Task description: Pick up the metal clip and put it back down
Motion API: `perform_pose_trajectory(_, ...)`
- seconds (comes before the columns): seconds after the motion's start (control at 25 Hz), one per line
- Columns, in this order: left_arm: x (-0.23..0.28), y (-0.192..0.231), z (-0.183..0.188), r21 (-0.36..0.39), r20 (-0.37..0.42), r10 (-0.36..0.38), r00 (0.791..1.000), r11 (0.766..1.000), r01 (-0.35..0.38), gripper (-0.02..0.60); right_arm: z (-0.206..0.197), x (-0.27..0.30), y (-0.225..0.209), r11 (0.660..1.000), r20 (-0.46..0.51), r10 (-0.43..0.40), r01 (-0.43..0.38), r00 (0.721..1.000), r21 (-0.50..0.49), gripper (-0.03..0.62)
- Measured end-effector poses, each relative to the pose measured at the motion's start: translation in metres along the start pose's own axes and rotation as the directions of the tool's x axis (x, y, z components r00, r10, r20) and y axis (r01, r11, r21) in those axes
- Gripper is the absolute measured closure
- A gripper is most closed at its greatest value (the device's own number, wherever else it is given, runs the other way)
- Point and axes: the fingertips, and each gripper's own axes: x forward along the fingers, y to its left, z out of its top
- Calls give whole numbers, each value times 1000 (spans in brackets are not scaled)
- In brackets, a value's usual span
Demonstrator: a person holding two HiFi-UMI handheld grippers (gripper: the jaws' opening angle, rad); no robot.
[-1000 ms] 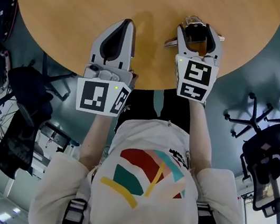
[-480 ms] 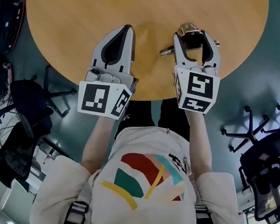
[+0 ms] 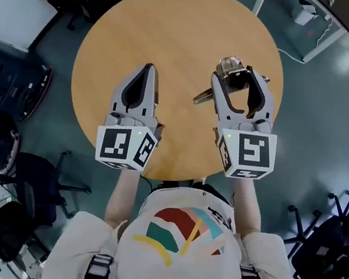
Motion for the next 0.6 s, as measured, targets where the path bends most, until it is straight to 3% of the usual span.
perform_pose_trajectory(0.24,-27,-50,60,48,121,-43,992,998,37,538,68,-67,3,999,153,53,-51,987,-19,296)
perform_pose_trajectory(0.6,-39,-55,85,62,150,-22,989,998,13,538,84,-77,9,997,188,71,-71,980,-9,296)
